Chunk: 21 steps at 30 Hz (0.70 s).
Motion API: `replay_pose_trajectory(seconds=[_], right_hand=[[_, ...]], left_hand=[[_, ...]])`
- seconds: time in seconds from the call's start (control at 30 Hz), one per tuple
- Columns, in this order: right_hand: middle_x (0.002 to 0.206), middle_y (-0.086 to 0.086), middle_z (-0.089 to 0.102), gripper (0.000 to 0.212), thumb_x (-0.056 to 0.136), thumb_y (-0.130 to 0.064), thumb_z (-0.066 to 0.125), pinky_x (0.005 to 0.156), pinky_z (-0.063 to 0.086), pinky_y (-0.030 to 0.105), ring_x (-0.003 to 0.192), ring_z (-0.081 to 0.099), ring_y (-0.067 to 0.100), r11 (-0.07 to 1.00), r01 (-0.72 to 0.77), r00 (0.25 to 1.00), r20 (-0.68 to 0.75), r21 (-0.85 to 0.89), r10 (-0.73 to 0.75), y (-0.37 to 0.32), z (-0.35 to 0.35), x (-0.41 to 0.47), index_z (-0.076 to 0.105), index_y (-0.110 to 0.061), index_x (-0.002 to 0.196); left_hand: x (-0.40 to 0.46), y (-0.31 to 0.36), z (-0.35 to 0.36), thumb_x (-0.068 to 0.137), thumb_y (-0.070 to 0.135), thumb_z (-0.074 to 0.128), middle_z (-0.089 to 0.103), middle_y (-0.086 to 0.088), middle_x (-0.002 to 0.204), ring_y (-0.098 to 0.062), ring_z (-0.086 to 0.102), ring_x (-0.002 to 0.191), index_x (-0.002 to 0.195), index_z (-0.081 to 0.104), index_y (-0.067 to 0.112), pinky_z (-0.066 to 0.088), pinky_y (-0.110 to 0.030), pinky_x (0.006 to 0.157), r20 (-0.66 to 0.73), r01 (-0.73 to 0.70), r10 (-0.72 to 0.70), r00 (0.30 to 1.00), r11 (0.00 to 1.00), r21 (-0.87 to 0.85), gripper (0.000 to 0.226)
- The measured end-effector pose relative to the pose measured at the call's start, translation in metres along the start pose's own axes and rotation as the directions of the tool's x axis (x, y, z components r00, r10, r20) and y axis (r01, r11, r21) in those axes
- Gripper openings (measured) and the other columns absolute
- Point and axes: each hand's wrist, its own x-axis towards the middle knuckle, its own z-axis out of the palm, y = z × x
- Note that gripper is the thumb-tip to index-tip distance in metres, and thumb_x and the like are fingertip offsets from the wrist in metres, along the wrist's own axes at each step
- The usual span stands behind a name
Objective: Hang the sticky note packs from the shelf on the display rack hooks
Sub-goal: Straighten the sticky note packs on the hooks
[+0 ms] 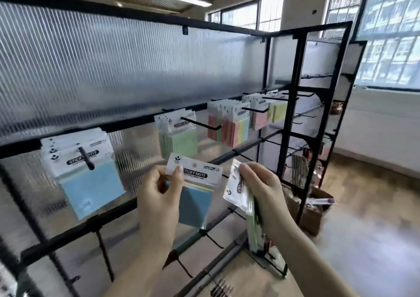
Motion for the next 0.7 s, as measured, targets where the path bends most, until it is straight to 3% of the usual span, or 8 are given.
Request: replay_pose_trajectory(seconds=[0.1,0.23,0.33,0.53,0.6,0.7], right_hand=[[0.071,-0.004,0.068,0.015,0.091,-0.027,0.062,0.055,0.044,0.014,0.062,0.061,0.005,0.999,-0.006,0.975,0.222,-0.035,0.014,-0.001,0.011,0.021,0.071,-0.015,0.086],[0.073,0.001,0.07,0.012,0.091,-0.021,0.064,0.059,0.046,0.019,0.066,0.063,0.008,0.998,-0.001,0.909,0.416,-0.055,0.024,0.001,0.032,0.039,0.071,-0.016,0.083],[0.068,0.001,0.067,0.014,0.09,-0.019,0.065,0.058,0.047,0.021,0.064,0.062,0.01,1.0,-0.003,0.858,0.514,-0.013,0.01,0.001,0.05,0.042,0.07,-0.016,0.076],[0.071,0.012,0.066,0.017,0.09,-0.023,0.065,0.057,0.047,0.033,0.065,0.063,0.026,0.994,0.057,0.748,0.655,0.095,-0.106,-0.013,0.088,0.037,0.065,-0.02,0.073],[0.072,0.01,0.066,0.017,0.09,-0.025,0.065,0.055,0.048,0.032,0.063,0.062,0.021,0.988,0.104,0.707,0.691,0.112,-0.153,-0.019,0.105,0.034,0.063,-0.015,0.076],[0.074,0.009,0.068,0.014,0.09,-0.022,0.064,0.056,0.051,0.037,0.066,0.065,0.027,0.981,0.138,0.679,0.707,0.139,-0.195,-0.027,0.125,0.028,0.063,-0.012,0.079]], left_hand=[[-0.001,0.004,0.005,0.077,0.055,0.055,0.063,0.013,0.073,0.002,0.056,0.064,0.074,0.058,0.032,0.042,-0.01,0.052,-0.089,-0.004,0.006,0.996,1.0,0.021,0.024],[-0.003,0.008,-0.003,0.088,0.047,0.06,0.059,0.0,0.068,-0.003,0.051,0.056,0.072,0.055,0.029,0.04,-0.012,0.053,-0.208,-0.077,0.096,0.973,0.992,0.098,0.025],[-0.008,0.015,-0.013,0.085,0.047,0.056,0.056,-0.007,0.067,-0.013,0.049,0.054,0.071,0.054,0.023,0.039,-0.016,0.051,-0.313,-0.123,0.17,0.934,0.979,0.164,0.028],[-0.026,0.034,-0.043,0.082,0.052,0.056,0.05,-0.001,0.059,-0.006,0.043,0.052,0.07,0.053,0.022,0.036,-0.02,0.048,-0.466,-0.112,0.224,0.856,0.96,0.256,0.033],[-0.029,0.043,-0.052,0.083,0.052,0.059,0.047,-0.002,0.055,-0.015,0.043,0.048,0.069,0.054,0.025,0.037,-0.026,0.043,-0.49,-0.112,0.25,0.835,0.949,0.294,0.031],[-0.025,0.052,-0.064,0.083,0.054,0.061,0.041,-0.01,0.05,-0.028,0.037,0.044,0.073,0.06,0.027,0.031,-0.034,0.041,-0.535,-0.086,0.276,0.799,0.931,0.354,0.028]])
